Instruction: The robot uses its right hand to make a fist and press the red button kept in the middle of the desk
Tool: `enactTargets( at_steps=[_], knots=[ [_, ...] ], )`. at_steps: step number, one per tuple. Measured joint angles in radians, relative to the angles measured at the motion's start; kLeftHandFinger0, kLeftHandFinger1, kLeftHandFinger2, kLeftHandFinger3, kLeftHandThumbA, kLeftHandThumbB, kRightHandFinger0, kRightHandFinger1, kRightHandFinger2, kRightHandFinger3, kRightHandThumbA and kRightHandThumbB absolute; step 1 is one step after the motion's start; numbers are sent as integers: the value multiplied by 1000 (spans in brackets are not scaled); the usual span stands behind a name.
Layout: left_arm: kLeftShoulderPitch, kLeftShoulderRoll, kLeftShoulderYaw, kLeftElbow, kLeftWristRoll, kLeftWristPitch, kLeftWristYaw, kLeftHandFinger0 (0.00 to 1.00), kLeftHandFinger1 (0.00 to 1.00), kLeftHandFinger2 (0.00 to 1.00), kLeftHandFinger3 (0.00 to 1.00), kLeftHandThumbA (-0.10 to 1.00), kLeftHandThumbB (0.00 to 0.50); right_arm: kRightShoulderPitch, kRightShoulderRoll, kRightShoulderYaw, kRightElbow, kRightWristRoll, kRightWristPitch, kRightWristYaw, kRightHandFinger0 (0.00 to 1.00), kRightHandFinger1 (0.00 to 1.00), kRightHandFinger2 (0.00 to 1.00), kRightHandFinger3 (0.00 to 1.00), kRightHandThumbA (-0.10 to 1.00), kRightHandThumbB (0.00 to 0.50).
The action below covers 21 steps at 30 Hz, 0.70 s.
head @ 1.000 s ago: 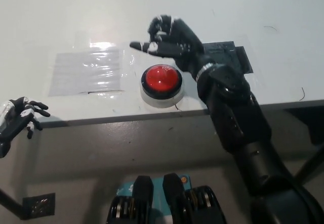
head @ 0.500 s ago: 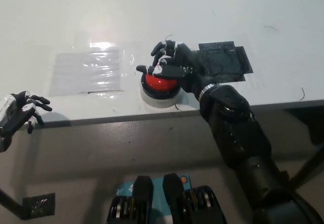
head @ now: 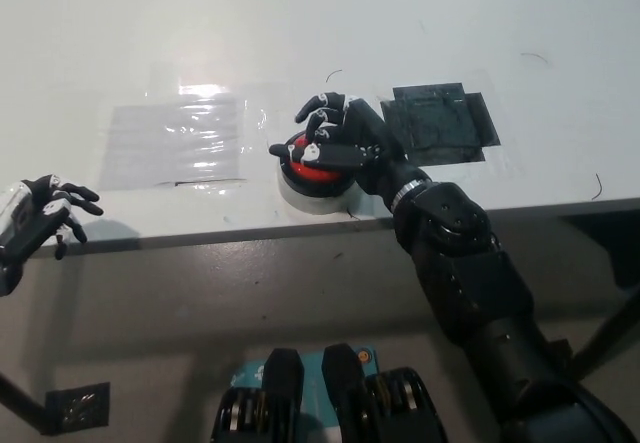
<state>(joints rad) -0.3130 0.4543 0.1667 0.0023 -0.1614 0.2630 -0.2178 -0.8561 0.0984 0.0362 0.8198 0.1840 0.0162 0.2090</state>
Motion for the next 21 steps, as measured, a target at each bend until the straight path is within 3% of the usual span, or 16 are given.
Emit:
enactTargets(
  at_steps=[3, 8, 10, 13, 16, 18, 21],
  knots=[
    [0, 1, 0, 2, 4, 0, 0, 150, 283, 434, 581, 550, 0, 3, -3, 0, 0, 0, -1, 4, 0, 0, 219, 350, 1000, 380],
    [0, 1, 2, 3, 7, 0, -1, 173, 295, 436, 582, 543, 0, 16, -8, 0, -6, 0, -1, 5, 0, 0, 222, 348, 1000, 407],
    [0, 1, 3, 1, 8, 1, -1, 177, 304, 455, 590, 549, 0, 17, -8, 0, -6, 0, -2, 5, 0, 0, 221, 340, 1000, 390],
    [0, 1, 5, 0, 8, 1, -1, 130, 277, 430, 577, 541, 0, 19, -9, 1, -4, 1, -3, 8, 0, 0, 227, 334, 1000, 400],
    [0, 1, 6, -1, 8, 1, -1, 145, 281, 433, 575, 539, 0, 20, -11, 1, -4, 1, -4, 13, 0, 0, 224, 323, 1000, 402],
    [0, 1, 6, 0, 8, 1, -2, 163, 291, 439, 583, 533, 0, 21, -11, 1, -7, 1, -3, 15, 0, 0, 226, 342, 1000, 379],
    [1, 1, 7, -2, 8, 2, -2, 154, 287, 432, 579, 529, 0, 25, -11, 0, -28, 1, 1, 15, 0, 0, 231, 377, 1000, 391]
  ],
)
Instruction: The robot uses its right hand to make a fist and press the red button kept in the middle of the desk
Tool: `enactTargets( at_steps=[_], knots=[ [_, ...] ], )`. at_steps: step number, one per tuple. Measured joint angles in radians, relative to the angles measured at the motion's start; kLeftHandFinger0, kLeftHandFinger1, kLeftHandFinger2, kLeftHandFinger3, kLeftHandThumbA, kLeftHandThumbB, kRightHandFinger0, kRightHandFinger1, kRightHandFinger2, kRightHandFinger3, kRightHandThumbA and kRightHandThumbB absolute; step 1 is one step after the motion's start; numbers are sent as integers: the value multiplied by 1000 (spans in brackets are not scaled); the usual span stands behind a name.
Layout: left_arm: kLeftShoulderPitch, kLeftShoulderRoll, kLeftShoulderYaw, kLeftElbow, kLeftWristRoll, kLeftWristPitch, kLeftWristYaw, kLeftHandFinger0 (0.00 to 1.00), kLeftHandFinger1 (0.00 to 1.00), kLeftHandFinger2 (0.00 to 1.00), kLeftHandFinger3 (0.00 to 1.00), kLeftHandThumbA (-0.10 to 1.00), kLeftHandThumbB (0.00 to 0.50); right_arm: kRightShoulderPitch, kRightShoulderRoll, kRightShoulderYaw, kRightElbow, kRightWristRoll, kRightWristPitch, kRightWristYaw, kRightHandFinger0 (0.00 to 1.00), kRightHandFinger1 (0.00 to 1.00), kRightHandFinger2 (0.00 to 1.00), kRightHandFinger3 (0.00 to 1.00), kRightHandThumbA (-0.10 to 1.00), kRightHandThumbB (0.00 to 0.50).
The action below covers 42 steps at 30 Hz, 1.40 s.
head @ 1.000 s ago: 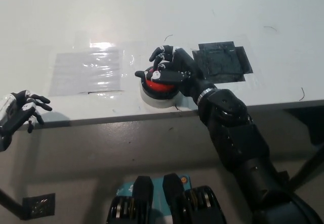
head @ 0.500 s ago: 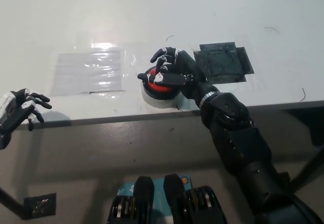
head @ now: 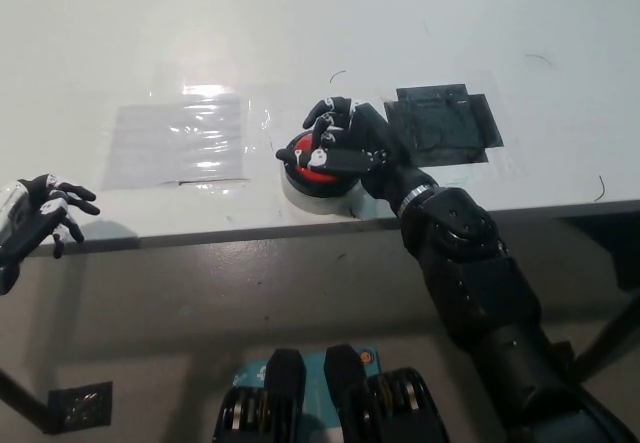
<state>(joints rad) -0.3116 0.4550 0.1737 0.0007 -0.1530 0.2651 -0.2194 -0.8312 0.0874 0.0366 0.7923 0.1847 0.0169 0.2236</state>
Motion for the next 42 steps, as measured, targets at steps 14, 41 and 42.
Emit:
enactTargets(
  at_steps=[14, 41, 42],
  knots=[
    [29, 0, 3, -8, 3, 1, -1, 199, 300, 449, 588, 546, 0, -68, -21, -93, -215, 32, 149, -14, 0, 0, 237, 236, 1000, 468],
    [53, 0, 18, -2, 1, -2, -1, 200, 315, 445, 585, 550, 0, 169, -310, -255, -761, 112, 332, -34, 23, 112, 265, 317, 1000, 375],
    [54, 0, 18, -3, 1, -2, -1, 212, 328, 463, 591, 553, 0, 181, -315, -261, -768, 114, 337, -34, 22, 107, 252, 317, 1000, 359]
  ],
)
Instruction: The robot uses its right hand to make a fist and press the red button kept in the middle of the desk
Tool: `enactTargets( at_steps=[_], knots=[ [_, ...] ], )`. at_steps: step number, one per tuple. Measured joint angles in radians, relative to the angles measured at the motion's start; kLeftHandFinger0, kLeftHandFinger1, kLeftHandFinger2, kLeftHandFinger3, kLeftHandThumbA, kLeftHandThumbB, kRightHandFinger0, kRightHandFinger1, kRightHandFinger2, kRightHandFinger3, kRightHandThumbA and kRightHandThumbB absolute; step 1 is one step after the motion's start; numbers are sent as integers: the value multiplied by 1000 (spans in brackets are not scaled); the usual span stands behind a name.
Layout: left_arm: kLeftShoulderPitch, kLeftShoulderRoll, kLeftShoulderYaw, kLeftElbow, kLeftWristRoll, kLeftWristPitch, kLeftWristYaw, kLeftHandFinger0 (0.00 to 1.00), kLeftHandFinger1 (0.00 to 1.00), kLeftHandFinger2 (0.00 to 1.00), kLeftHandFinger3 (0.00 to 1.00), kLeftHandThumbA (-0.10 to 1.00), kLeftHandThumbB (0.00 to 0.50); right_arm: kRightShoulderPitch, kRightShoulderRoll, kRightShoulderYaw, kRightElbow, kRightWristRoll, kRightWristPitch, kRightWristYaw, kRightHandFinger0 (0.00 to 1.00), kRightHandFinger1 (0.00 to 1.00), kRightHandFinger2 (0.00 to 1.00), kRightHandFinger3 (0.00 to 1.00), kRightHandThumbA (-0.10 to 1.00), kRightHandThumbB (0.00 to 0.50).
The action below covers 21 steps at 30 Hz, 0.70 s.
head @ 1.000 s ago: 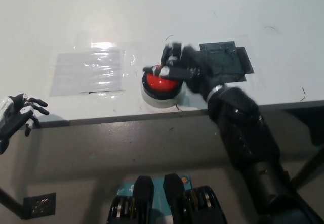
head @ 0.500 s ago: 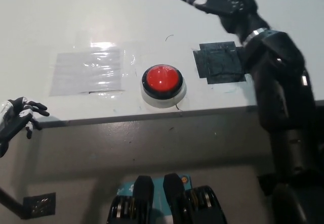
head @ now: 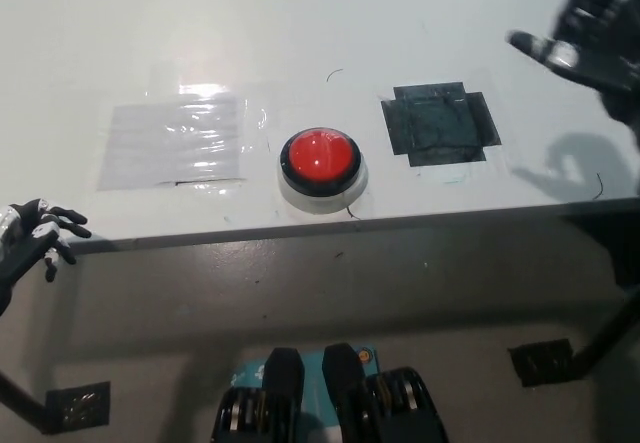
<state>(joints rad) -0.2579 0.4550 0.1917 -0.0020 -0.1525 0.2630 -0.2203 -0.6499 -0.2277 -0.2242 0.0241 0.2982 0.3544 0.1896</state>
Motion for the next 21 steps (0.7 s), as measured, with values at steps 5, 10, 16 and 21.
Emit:
enactTargets(
  at_steps=[5, 10, 16, 21],
  knots=[
    [4, 0, 3, -1, -1, -1, 0, 180, 308, 458, 597, 548, 0, 119, -30, -45, -45, 14, 22, -7, 10, 115, 240, 358, 1000, 347],
    [9, 0, 11, -6, -2, -1, 0, 192, 318, 466, 582, 536, 0, 196, -31, -61, -63, 15, 27, -19, 44, 197, 307, 414, 1000, 348],
    [9, 0, 14, -15, -2, 0, 0, 196, 321, 455, 597, 518, 0, 253, -29, -70, -75, 15, 27, -29, 31, 145, 256, 404, 1000, 334],
    [9, 0, 16, -13, -2, -1, 0, 203, 323, 433, 581, 534, 0, 292, -19, -81, -64, 15, 26, -40, 15, 111, 234, 448, 1000, 316]
  ],
)
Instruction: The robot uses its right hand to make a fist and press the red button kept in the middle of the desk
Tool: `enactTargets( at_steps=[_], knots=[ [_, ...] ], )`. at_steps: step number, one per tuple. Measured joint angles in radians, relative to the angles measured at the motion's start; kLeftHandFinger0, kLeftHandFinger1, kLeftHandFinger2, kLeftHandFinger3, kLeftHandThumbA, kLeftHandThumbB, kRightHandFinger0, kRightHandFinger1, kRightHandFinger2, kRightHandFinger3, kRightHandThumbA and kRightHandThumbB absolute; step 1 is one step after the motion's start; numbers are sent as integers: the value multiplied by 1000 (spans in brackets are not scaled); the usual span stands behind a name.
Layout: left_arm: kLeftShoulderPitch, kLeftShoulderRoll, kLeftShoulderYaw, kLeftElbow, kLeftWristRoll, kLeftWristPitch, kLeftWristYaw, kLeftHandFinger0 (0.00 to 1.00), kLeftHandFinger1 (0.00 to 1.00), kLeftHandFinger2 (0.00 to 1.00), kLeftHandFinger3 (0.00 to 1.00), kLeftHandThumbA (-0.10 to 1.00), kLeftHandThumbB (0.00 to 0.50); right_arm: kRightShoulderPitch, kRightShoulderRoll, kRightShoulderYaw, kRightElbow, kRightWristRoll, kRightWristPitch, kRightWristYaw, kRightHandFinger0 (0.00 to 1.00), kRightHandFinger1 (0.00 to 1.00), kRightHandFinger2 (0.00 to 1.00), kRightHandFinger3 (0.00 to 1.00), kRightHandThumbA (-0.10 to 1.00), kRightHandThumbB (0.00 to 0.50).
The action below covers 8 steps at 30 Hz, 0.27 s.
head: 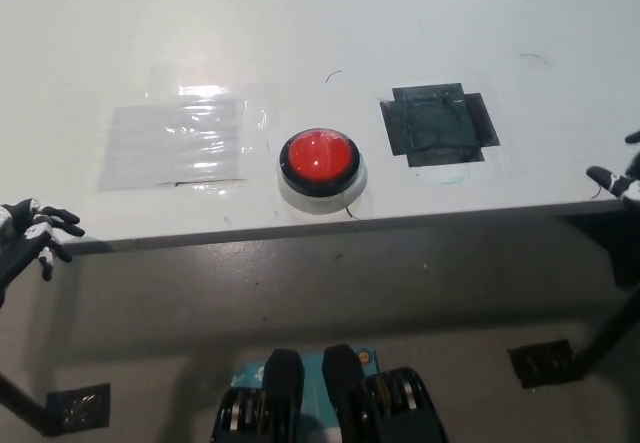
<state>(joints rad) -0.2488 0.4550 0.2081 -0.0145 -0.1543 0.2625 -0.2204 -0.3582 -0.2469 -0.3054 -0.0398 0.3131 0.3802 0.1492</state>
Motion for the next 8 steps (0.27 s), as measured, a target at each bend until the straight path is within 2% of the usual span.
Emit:
enactTargets(
  at_steps=[8],
  knots=[
    [0, 0, 1, 2, -1, 0, 0, 179, 309, 440, 579, 531, 0, 1, -1, -13, 22, 2, 0, -18, 12, 94, 215, 443, 1000, 311]
  ],
)
